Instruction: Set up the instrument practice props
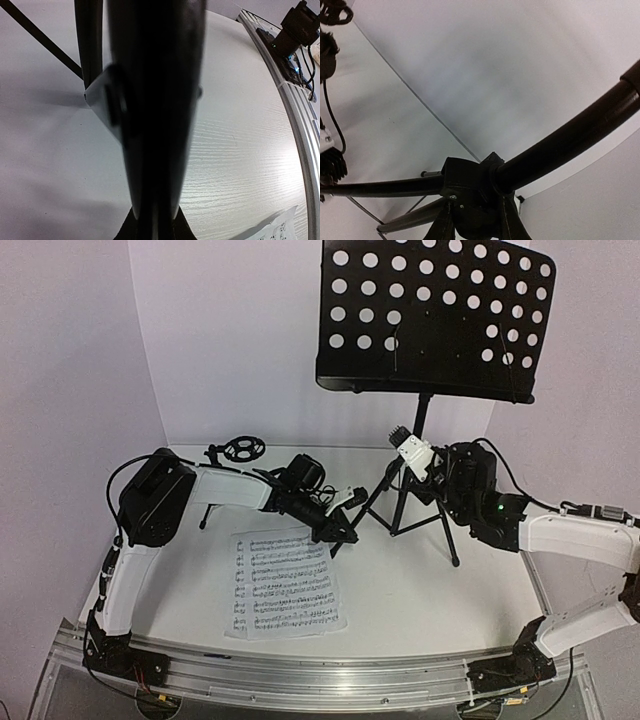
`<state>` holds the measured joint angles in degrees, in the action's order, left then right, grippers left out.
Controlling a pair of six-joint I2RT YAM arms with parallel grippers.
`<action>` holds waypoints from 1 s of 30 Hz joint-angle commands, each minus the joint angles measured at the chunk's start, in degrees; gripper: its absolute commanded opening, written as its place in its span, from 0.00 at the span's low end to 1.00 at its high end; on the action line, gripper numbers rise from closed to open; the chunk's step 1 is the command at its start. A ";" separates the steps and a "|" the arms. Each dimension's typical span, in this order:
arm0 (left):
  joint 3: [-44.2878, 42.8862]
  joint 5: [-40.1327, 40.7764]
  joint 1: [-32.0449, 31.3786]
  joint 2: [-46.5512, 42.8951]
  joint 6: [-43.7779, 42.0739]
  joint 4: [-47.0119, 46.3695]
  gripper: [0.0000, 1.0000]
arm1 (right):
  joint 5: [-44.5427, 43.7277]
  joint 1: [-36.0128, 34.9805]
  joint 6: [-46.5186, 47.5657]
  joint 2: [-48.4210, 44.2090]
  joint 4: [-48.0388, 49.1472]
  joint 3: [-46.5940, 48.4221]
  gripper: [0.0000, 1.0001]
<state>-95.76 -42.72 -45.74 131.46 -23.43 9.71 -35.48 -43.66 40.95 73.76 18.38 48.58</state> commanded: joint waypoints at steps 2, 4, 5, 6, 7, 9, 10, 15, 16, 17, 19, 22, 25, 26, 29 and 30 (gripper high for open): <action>0.99 1.31 0.30 1.18 -0.03 -3.00 0.00 | -5.03 -0.45 -35.66 0.86 0.25 -1.86 0.00; 1.10 1.32 0.30 1.17 -0.03 -3.24 0.00 | -5.44 -0.62 -43.62 0.68 0.17 -2.36 0.00; 1.18 1.30 0.30 1.14 -0.04 -3.37 0.00 | -5.55 -0.63 -46.99 0.64 -0.31 -2.46 0.00; 1.25 1.30 0.30 1.09 -0.04 -3.48 0.00 | -5.66 -0.67 -50.37 0.60 -0.75 -2.47 0.00; 1.35 1.32 0.30 1.01 -0.03 -3.59 0.00 | -5.89 -0.72 -53.84 0.59 -1.50 -2.24 0.00; 1.51 1.32 0.30 0.88 -0.10 -3.87 0.00 | -6.32 -0.73 -59.48 0.48 -2.95 -1.80 0.00; 1.59 1.32 0.30 0.81 -0.13 -3.99 0.00 | -6.50 -0.73 -62.34 0.38 -3.48 -1.63 0.00; 2.17 1.09 0.30 0.50 -0.30 -4.63 0.00 | -6.44 -0.73 -80.19 0.58 -7.09 -1.29 0.00; 2.23 0.94 0.31 0.47 -0.32 -4.69 0.00 | -6.63 -0.73 -82.99 0.59 -7.21 -1.76 0.00; 2.25 0.90 0.36 0.35 -0.30 -4.73 0.00 | -6.90 -0.73 -87.55 0.60 -7.22 -2.46 0.00; 2.35 0.80 0.44 0.27 -0.32 -4.91 0.00 | -7.15 -0.73 -95.40 0.71 -7.22 -3.49 0.00; 2.50 0.64 0.58 0.19 -0.34 -5.14 0.00 | -6.35 -0.73 -104.29 1.18 -7.21 -4.12 0.00; 2.51 0.49 0.65 0.11 -0.30 -5.10 0.00 | -5.69 -0.73 -112.40 1.29 -6.56 -5.10 0.00; 2.51 0.49 0.65 0.11 -0.30 -5.14 0.00 | -5.37 -0.73 -114.76 1.27 -6.31 -5.45 0.00; 2.52 0.52 0.65 -0.02 -0.36 -5.14 0.00 | -4.48 -0.73 -123.16 0.99 -5.10 -7.04 0.00; 2.51 0.50 0.65 0.02 -0.31 -5.06 0.00 | -4.04 -0.73 -126.15 0.78 -4.56 -7.70 0.00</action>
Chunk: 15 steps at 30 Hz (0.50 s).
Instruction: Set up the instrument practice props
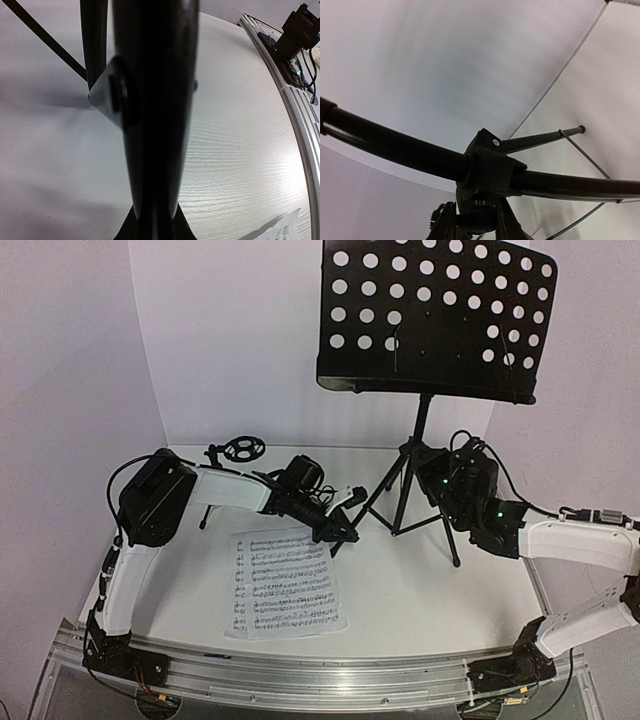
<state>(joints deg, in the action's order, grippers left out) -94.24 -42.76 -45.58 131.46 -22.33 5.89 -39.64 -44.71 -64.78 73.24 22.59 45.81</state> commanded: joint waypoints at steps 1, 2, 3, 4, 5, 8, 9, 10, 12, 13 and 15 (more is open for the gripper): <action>0.99 0.57 0.49 -0.04 -1.46 -1.23 0.00 | 0.57 0.32 -23.70 1.21 -7.85 -5.68 0.00; 1.05 0.57 0.49 -0.08 -1.53 -1.16 0.00 | 1.11 0.30 -25.59 1.09 -7.22 -6.16 0.00; 1.00 0.59 0.49 -0.05 -1.52 -1.07 0.00 | 1.79 0.32 -27.23 0.98 -6.72 -6.43 0.00; 1.01 0.63 0.49 0.00 -1.58 -0.97 0.00 | 2.46 0.32 -28.66 0.89 -6.57 -6.44 0.00; 1.03 0.73 0.49 0.00 -1.61 -0.89 0.00 | 2.92 0.32 -29.98 0.75 -6.51 -6.40 0.00; 1.03 0.84 0.49 -0.10 -1.73 -0.68 0.00 | 3.67 0.32 -33.97 0.10 -6.42 -6.31 0.01; 1.02 0.84 0.49 -0.16 -1.77 -0.58 0.00 | 3.71 0.32 -33.78 -0.22 -6.43 -6.15 0.06; 1.02 0.84 0.49 -0.21 -1.78 -0.48 0.00 | 3.68 0.32 -32.63 -0.81 -6.47 -6.06 0.15; 0.90 0.84 0.49 -0.30 -1.81 -0.37 0.00 | 3.72 0.32 -28.26 -2.85 -6.57 -6.18 0.38; 0.76 0.84 0.49 -0.37 -1.77 -0.25 0.00 | 3.84 0.29 -25.69 -4.00 -6.98 -6.35 0.46; 0.61 0.84 0.49 -0.41 -1.83 -0.18 0.00 | 4.37 0.32 -19.09 -6.96 -9.33 -6.29 0.60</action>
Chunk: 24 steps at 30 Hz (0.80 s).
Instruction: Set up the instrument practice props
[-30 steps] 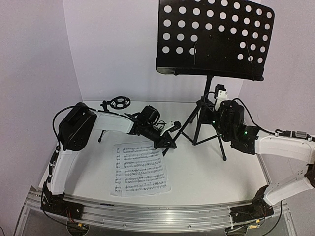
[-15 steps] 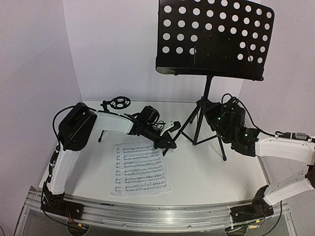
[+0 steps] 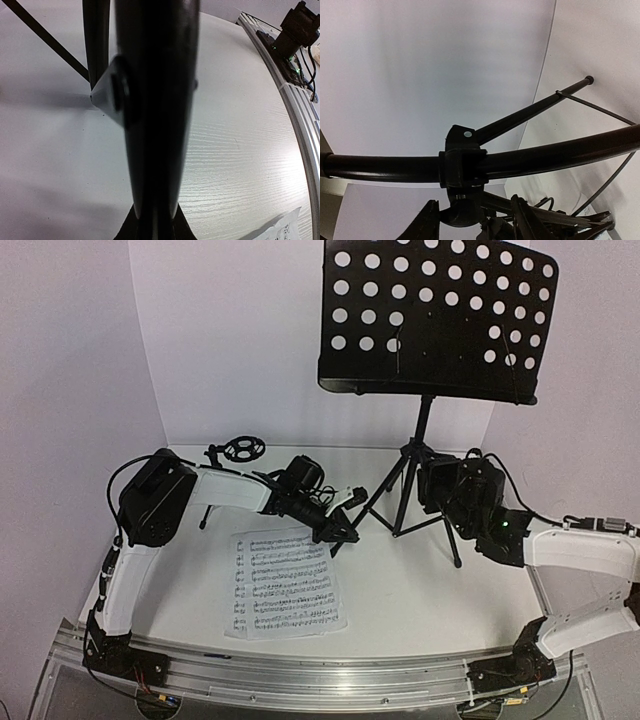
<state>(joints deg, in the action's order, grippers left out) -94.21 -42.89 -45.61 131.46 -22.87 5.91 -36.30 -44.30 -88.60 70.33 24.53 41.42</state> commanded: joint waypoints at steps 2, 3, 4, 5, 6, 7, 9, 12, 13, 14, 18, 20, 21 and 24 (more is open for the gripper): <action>0.32 0.93 0.52 -0.37 -1.30 -0.14 0.00 | 1.43 -0.09 13.56 -7.83 -17.11 -0.52 0.64; 0.01 0.95 0.52 -0.36 -1.35 -0.05 0.00 | 1.82 -0.09 19.68 -9.48 -21.55 0.97 0.65; -0.24 0.97 0.53 -0.28 -1.38 0.05 0.00 | 2.75 -0.09 24.67 -10.96 -23.63 2.10 0.65; -0.47 0.97 0.62 -0.24 -1.35 0.21 0.00 | 4.40 -0.10 32.44 -12.07 -24.85 3.17 0.65; -0.84 0.96 0.73 -0.19 -1.28 0.36 0.00 | 6.99 -0.09 40.49 -12.95 -26.49 4.45 0.65; -1.12 0.90 0.87 -0.11 -1.09 0.49 0.00 | 9.58 -0.09 49.00 -13.34 -29.13 6.07 0.65; -1.72 0.73 1.10 0.16 -0.98 0.95 0.00 | 12.47 -0.09 64.35 -13.54 -34.55 9.36 0.65; -2.17 0.85 1.25 0.35 -1.63 1.75 0.00 | 13.73 -0.09 86.00 -13.75 -40.62 12.03 0.65; -2.20 0.94 1.23 0.39 -1.86 1.95 0.00 | 14.03 -0.10 93.33 -14.06 -41.31 12.11 0.64; -2.21 0.98 1.23 0.46 -1.98 2.11 0.00 | 14.32 -0.10 100.11 -14.52 -41.45 11.80 0.64; -2.40 1.14 1.23 0.84 -1.96 2.36 0.00 | 14.43 -0.13 126.38 -14.77 -38.79 10.03 0.64; -2.82 1.07 1.23 1.08 -1.57 2.57 0.00 | 11.77 -0.14 136.47 -13.19 -34.49 9.65 0.64; -3.10 0.93 1.23 1.23 -1.45 2.77 0.00 | 9.71 -0.13 140.75 -12.17 -31.25 9.60 0.64; -3.71 0.56 1.24 1.65 -1.39 3.15 0.00 | 7.00 -0.11 152.33 -9.05 -23.72 9.33 0.64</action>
<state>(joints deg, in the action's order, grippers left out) -95.15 -42.83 -45.58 131.57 -23.81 7.66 -25.15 -44.31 36.85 57.82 -10.19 51.31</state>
